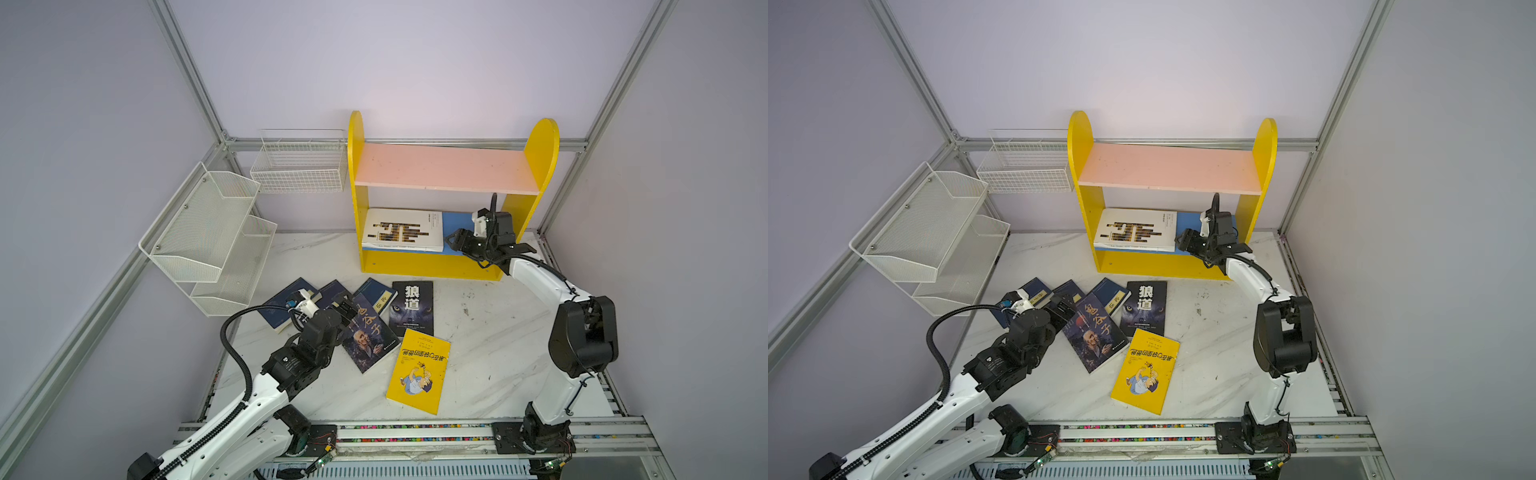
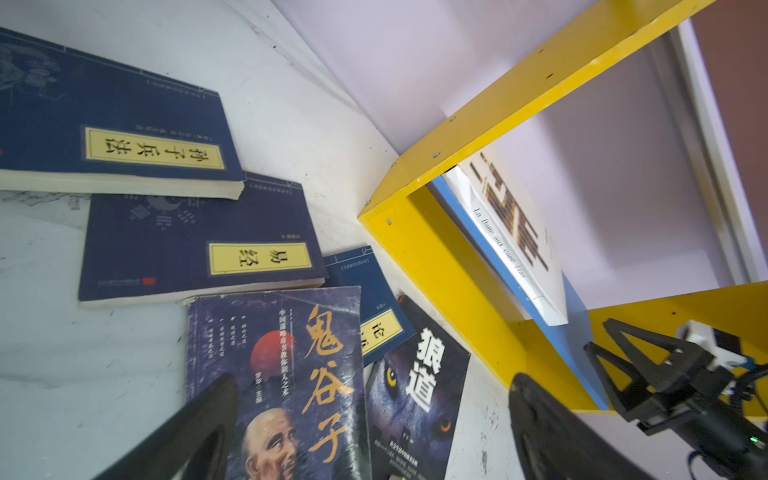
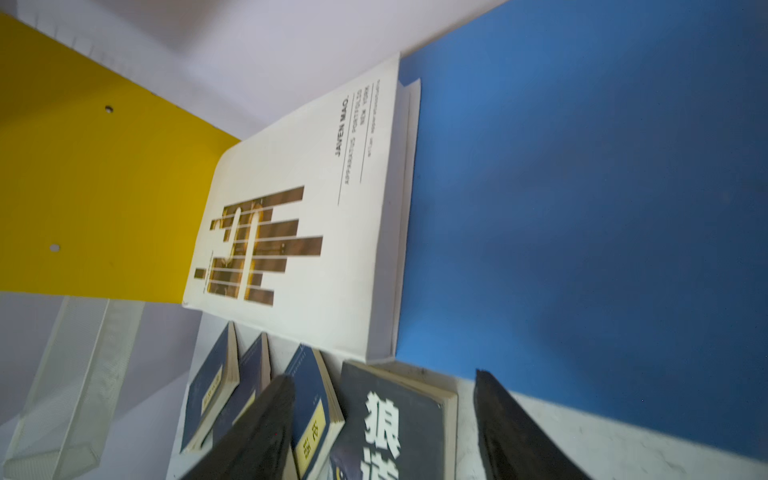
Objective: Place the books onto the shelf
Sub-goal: 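Move both grippers to the purple book lying on the table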
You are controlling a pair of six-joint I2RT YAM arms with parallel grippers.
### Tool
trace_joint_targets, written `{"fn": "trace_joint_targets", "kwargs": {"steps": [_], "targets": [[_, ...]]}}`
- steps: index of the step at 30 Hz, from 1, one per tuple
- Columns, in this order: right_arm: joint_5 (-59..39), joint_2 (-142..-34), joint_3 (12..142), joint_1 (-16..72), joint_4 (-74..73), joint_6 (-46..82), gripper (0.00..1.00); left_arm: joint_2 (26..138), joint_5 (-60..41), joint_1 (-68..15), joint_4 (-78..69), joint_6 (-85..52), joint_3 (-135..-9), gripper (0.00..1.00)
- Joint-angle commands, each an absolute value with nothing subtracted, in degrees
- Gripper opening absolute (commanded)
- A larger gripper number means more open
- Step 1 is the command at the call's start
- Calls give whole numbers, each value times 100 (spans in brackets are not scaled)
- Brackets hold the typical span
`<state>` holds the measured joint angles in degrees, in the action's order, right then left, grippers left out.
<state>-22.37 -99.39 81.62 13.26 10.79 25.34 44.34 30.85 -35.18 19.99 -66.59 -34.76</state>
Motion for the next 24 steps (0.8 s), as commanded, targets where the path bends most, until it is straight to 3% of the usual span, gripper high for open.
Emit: {"fn": "trace_joint_targets", "kwargs": {"steps": [1, 6, 11, 24], "targets": [[-2126, -9200, 7696, 1434, 1296, 1962, 71, 4201, 2532, -3404, 2397, -6770, -2927, 100], [-2525, -8481, 6791, 1762, 1040, 1722, 75, 4034, 2102, -3246, 2737, -7123, -2450, 100], [-2772, -8596, 6307, 2433, 747, 1450, 74, 4200, 1532, -3122, 2347, -7154, -2025, 100], [-2754, -10304, 6396, 4007, -423, 1389, 69, 5053, 1068, -3085, 658, -7121, -1196, 100]]}}
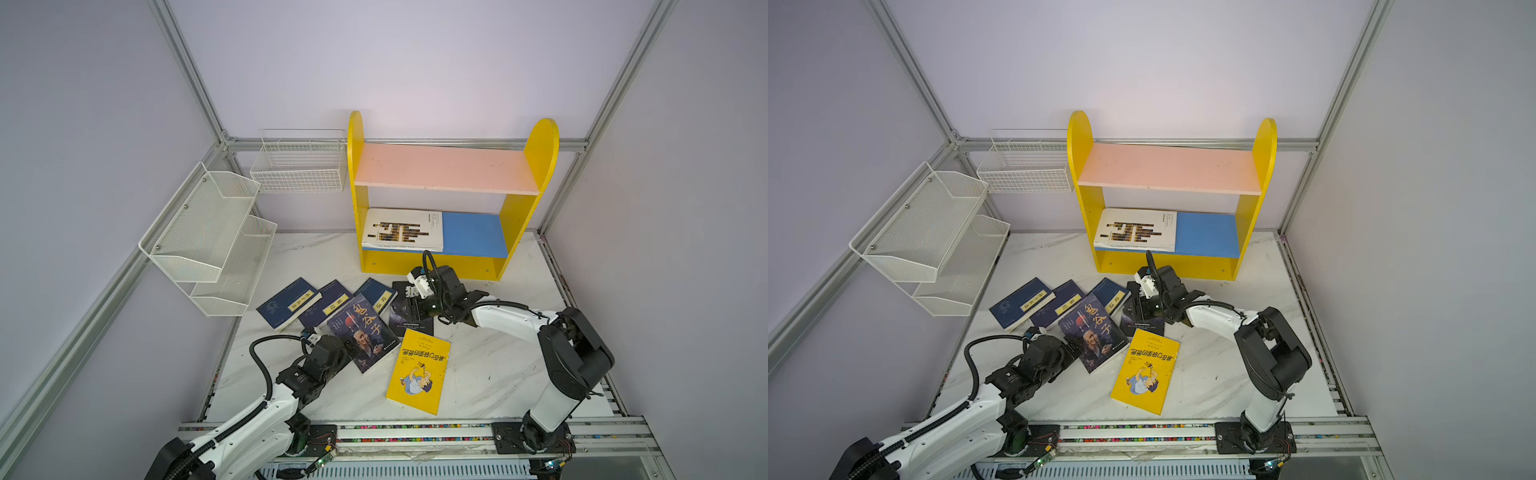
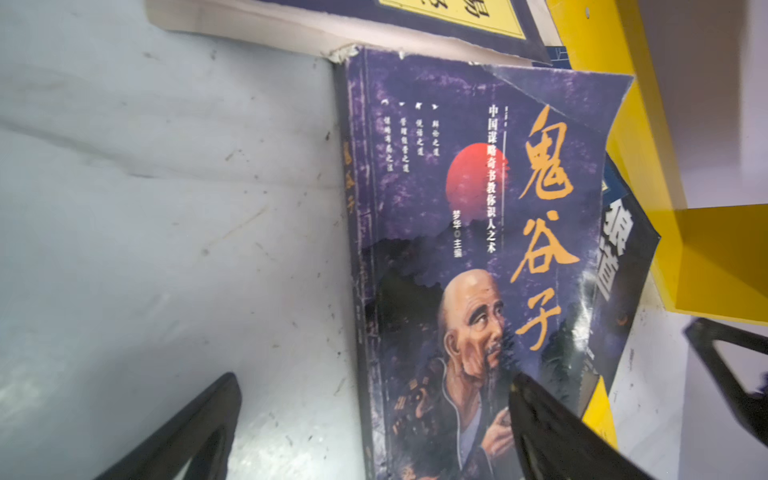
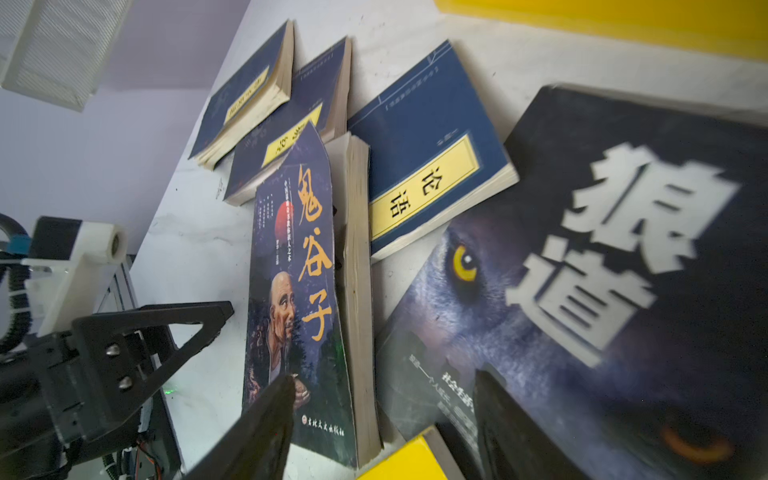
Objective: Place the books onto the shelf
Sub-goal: 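Move both grippers to the purple book lying on the table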
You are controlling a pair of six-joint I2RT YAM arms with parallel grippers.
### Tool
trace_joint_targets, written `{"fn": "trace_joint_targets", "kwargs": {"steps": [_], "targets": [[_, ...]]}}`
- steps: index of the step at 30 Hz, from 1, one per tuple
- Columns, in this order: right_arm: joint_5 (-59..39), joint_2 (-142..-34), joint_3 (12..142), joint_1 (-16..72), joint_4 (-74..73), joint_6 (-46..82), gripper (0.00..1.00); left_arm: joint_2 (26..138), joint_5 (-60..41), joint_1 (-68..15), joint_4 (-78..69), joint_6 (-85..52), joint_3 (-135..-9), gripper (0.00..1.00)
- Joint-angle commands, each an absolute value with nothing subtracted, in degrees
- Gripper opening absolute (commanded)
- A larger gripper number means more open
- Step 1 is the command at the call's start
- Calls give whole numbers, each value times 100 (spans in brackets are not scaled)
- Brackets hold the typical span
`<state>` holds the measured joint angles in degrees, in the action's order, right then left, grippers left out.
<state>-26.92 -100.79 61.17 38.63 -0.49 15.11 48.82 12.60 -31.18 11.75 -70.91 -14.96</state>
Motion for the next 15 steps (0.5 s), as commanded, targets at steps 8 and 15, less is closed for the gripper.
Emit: {"fn": "trace_joint_targets", "kwargs": {"steps": [8, 15], "targets": [[-2695, -11149, 6878, 4292, -573, 1485, 55, 5821, 1012, -3062, 54, -7110, -1143, 100], [-2473, -11696, 6954, 4455, -623, 1579, 29, 6545, 786, -3050, -716, -7140, -1160, 100]]}}
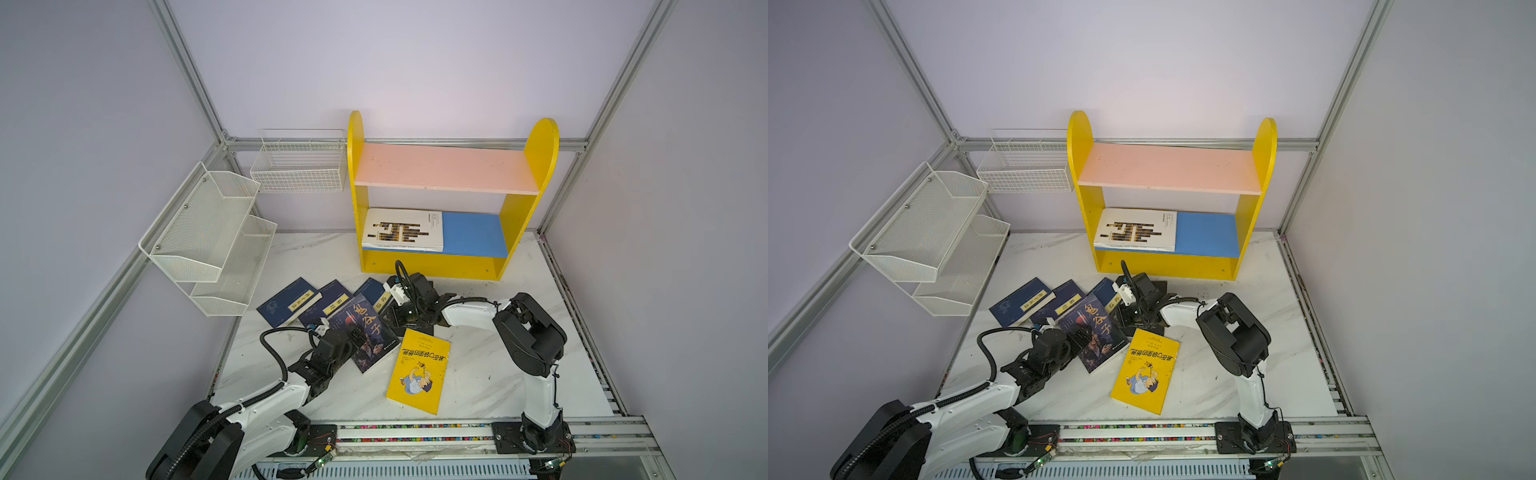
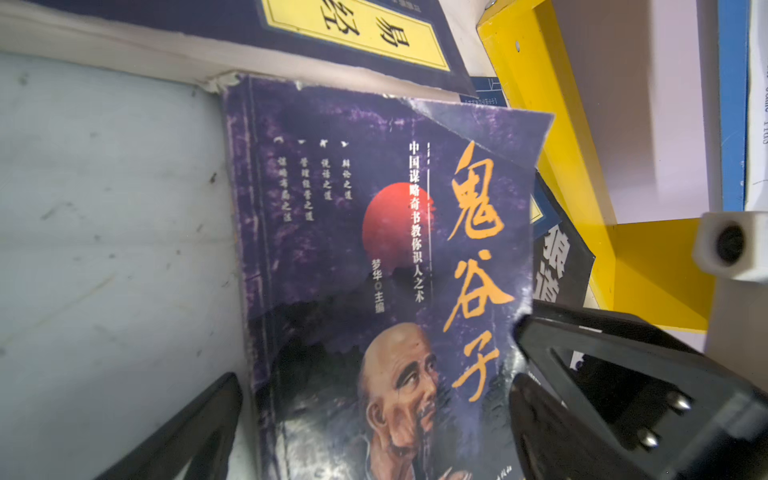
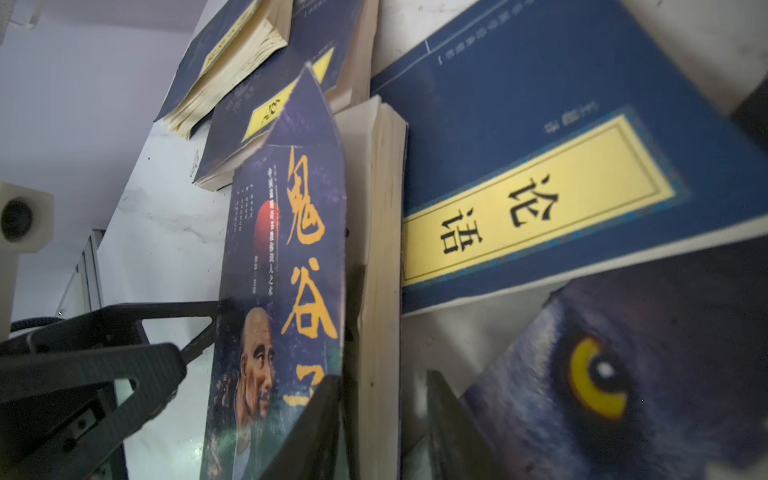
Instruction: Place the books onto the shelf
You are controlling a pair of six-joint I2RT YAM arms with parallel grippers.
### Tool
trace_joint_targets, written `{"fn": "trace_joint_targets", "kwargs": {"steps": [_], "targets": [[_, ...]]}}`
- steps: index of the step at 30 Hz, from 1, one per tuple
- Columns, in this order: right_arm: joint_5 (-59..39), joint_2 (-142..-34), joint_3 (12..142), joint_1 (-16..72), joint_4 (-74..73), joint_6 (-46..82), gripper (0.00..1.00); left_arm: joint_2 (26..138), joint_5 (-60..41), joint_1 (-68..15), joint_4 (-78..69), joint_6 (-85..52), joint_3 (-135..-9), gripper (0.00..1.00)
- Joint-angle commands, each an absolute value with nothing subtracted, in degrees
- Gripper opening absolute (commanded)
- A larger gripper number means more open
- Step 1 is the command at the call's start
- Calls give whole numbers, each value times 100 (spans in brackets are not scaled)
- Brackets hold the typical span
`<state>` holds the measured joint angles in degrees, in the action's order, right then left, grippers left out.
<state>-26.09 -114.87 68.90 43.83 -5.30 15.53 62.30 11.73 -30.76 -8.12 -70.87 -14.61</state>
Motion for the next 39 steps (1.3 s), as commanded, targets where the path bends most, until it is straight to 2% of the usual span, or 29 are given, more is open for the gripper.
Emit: {"fn": "trace_joint_targets", "kwargs": {"steps": [1, 5, 14, 25, 33, 39], "targets": [[-2456, -11789, 6961, 4454, -631, 1591, 26, 6621, 765, -3050, -799, -7198, -1175, 100], [-2547, -12106, 6995, 4465, -511, 1532, 21, 6749, 547, -3050, -1360, -7136, -1204, 100], [-2656, -12366, 6939, 4465, -564, 1516, 19, 6214, 303, -3039, -2145, -6994, -1354, 99], [-2791, -12228, 7027, 4465, -479, 1533, 18, 5546, 458, -3032, -2532, -7289, -1026, 68], [-3076, -12121, 7106, 4465, -584, 1676, 18, 5757, 217, -3032, -3085, -7280, -1070, 56], [-3129, -12104, 7106, 4465, -609, 1688, 18, 6153, -8, -3032, -3352, -7296, -1231, 53]]}}
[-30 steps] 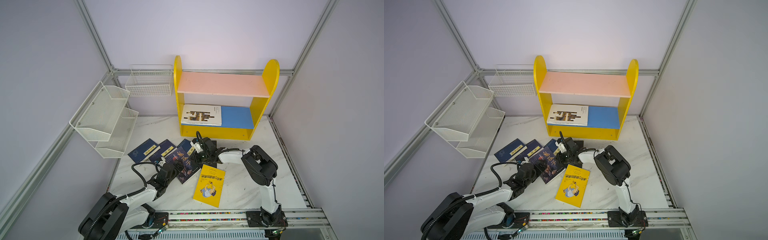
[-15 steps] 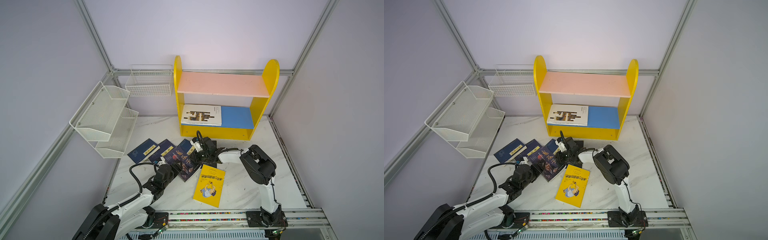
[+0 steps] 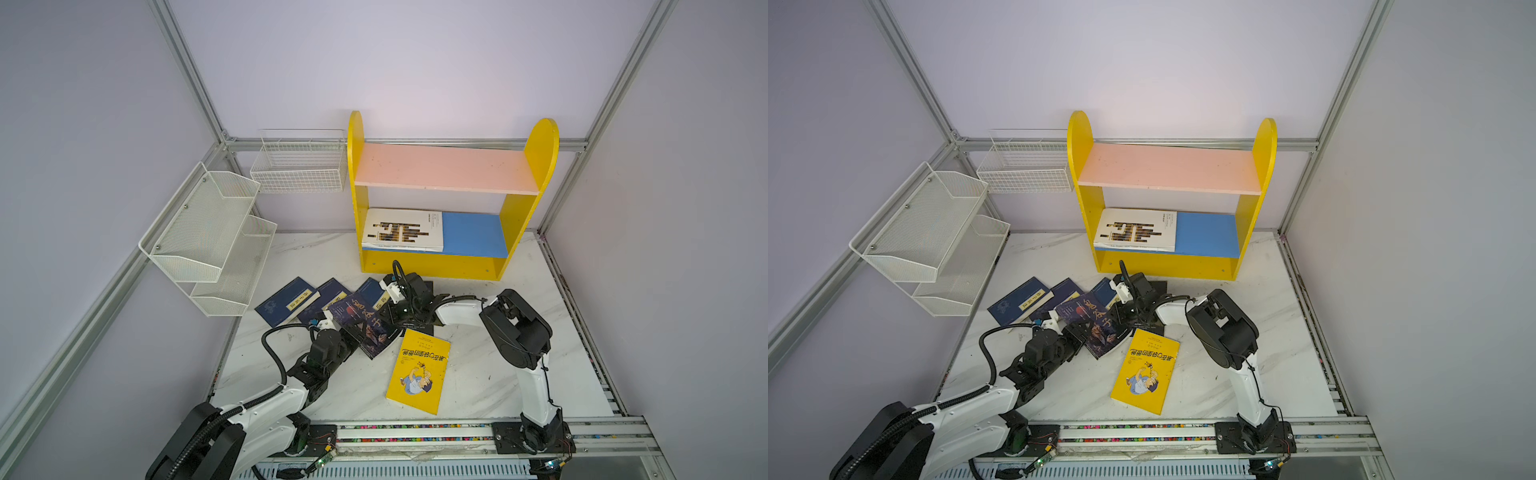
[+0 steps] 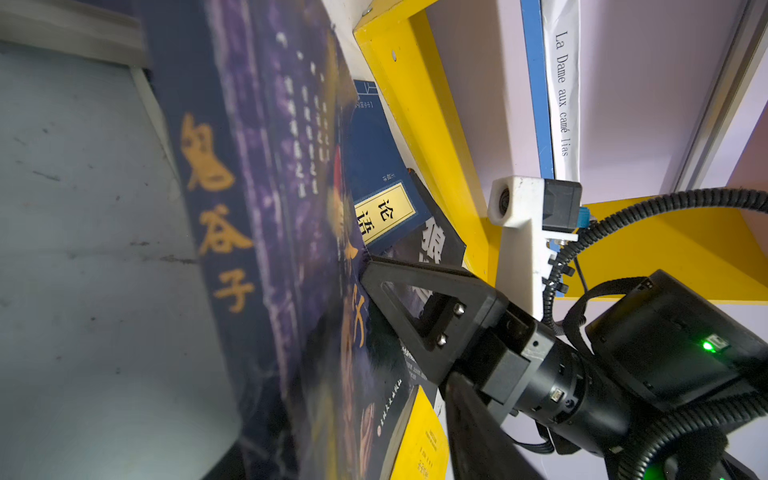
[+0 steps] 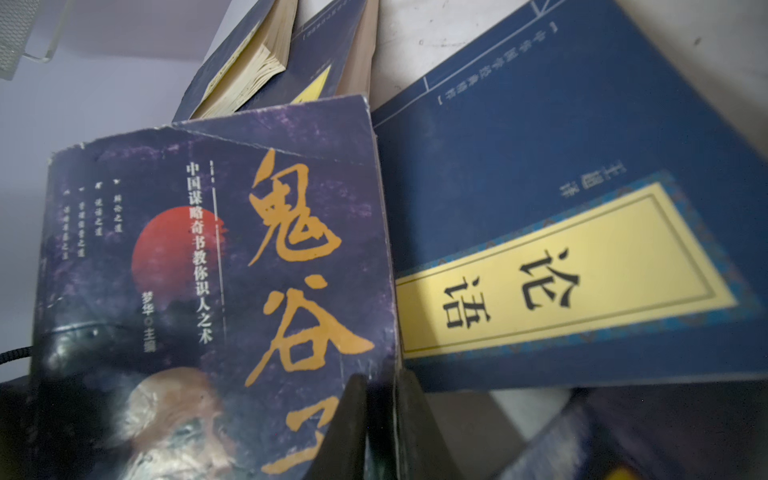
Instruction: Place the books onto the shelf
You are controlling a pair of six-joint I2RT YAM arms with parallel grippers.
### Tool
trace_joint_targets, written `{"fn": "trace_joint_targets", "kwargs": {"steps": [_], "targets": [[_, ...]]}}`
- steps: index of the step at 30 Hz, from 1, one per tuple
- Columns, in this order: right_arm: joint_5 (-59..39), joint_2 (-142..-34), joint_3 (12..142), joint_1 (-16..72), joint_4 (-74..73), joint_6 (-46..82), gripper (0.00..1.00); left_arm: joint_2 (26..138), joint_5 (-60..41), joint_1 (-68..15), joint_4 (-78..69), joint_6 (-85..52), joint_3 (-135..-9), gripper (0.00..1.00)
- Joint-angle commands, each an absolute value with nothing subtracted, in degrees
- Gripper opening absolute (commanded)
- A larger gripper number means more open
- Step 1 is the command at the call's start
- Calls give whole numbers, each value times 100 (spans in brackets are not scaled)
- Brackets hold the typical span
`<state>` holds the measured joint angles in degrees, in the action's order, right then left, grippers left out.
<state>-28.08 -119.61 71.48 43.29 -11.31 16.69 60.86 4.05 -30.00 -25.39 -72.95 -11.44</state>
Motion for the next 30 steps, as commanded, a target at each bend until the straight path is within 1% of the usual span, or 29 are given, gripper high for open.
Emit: {"fn": "trace_joint_targets", "kwargs": {"steps": [1, 4, 7, 10, 14, 16, 18, 19, 21, 22, 27, 28, 30], "targets": [[-3116, -12110, 7101, 4465, -606, 1683, 18, 6185, -26, -3032, -3252, -7291, -1281, 50], [-3097, -12104, 7081, 4460, -607, 1662, 18, 6175, -3, -3031, -2867, -7235, -1419, 42], [-3077, -12095, 7072, 4465, -591, 1644, 18, 5995, 56, -3032, -2358, -7208, -1539, 37], [-3033, -12040, 7115, 4465, -537, 1643, 19, 5794, 114, -3032, -1932, -7125, -1615, 29], [-3115, -11878, 7202, 4463, -592, 1703, 22, 5653, 132, -3032, -1750, -7093, -1643, 17], [-3169, -11745, 7276, 4465, -602, 1732, 26, 5649, 103, -3032, -1698, -7101, -1706, 9], [-3255, -11605, 7384, 4465, -531, 1740, 29, 5669, 47, -3032, -1598, -7045, -1830, 5], [-3241, -11497, 7443, 4465, -487, 1736, 32, 5678, -2, -3027, -1481, -6982, -1934, 2], [-3101, -11264, 7489, 4465, -427, 1745, 45, 5656, -147, -3032, -1081, -6811, -2211, 0], [-2962, -11112, 7507, 4458, -387, 1765, 48, 5628, -236, -3032, -868, -6705, -2391, 0], [-2292, -10396, 7498, 4251, -42, 2280, 57, 5353, -592, -3032, -185, -6357, -3109, 0], [-2272, -10216, 7411, 4101, -47, 2518, 60, 5310, -688, -3032, -101, -6327, -3287, 0], [-2367, -9850, 7153, 3730, -127, 2967, 63, 5273, -943, -3054, 6, -6236, -3626, 0]]}}
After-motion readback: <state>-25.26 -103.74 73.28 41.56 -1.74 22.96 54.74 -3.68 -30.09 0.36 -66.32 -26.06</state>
